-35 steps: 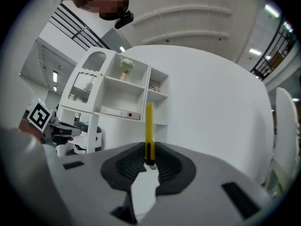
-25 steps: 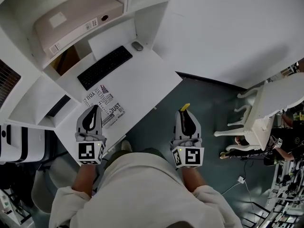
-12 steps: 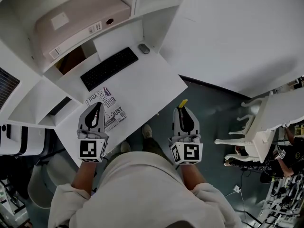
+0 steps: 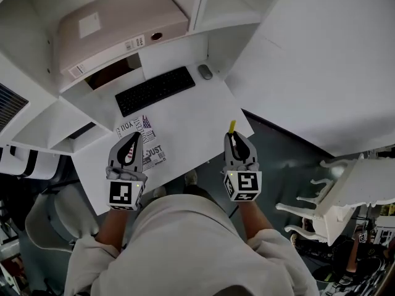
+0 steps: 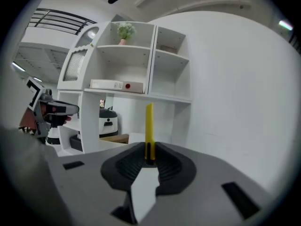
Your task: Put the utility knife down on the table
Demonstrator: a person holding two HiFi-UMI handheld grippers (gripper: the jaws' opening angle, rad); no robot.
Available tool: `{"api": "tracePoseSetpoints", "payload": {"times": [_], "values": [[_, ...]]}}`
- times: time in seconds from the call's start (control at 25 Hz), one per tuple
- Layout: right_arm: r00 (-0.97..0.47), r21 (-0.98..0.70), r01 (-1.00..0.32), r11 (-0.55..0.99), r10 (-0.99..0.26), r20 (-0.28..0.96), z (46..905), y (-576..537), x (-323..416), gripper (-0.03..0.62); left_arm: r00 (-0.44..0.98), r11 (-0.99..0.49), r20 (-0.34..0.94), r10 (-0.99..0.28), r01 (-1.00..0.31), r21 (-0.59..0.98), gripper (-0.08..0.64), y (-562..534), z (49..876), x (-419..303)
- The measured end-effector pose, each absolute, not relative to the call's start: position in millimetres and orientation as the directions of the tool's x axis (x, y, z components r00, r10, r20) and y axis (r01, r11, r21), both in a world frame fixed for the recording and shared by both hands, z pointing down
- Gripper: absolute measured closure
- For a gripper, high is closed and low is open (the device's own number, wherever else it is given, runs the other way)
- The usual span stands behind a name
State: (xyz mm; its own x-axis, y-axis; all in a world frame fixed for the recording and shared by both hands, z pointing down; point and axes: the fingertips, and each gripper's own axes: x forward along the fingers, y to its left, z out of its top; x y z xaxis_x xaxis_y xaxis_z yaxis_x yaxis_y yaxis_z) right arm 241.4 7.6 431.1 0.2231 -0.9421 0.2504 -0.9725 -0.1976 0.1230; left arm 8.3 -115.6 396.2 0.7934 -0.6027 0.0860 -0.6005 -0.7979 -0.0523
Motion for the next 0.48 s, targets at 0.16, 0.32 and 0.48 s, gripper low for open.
{"api": "tracePoseSetpoints", "payload": {"times": [0.16,0.32,0.48], "values": [[0.155,0.128,-0.984,-0.121,-0.941,0.300,450,-22,248,0.522,0.752,-0.758,0.096,-0.652,-0.651,-0.053,0.558,-124,399,5],[0.077,0.124,-0.992,-0.033,-0.927,0.368,474,-54,248,0.522,0.701,-0.709,0.110,-0.705,-0.703,-0.057,0.558,-134,404,-8],[0.018,0.102,-0.994,0.032,-0.889,0.457,508,-82,248,0.522,0.653,-0.662,0.126,-0.747,-0.747,-0.060,0.558,-139,409,-20]]}}
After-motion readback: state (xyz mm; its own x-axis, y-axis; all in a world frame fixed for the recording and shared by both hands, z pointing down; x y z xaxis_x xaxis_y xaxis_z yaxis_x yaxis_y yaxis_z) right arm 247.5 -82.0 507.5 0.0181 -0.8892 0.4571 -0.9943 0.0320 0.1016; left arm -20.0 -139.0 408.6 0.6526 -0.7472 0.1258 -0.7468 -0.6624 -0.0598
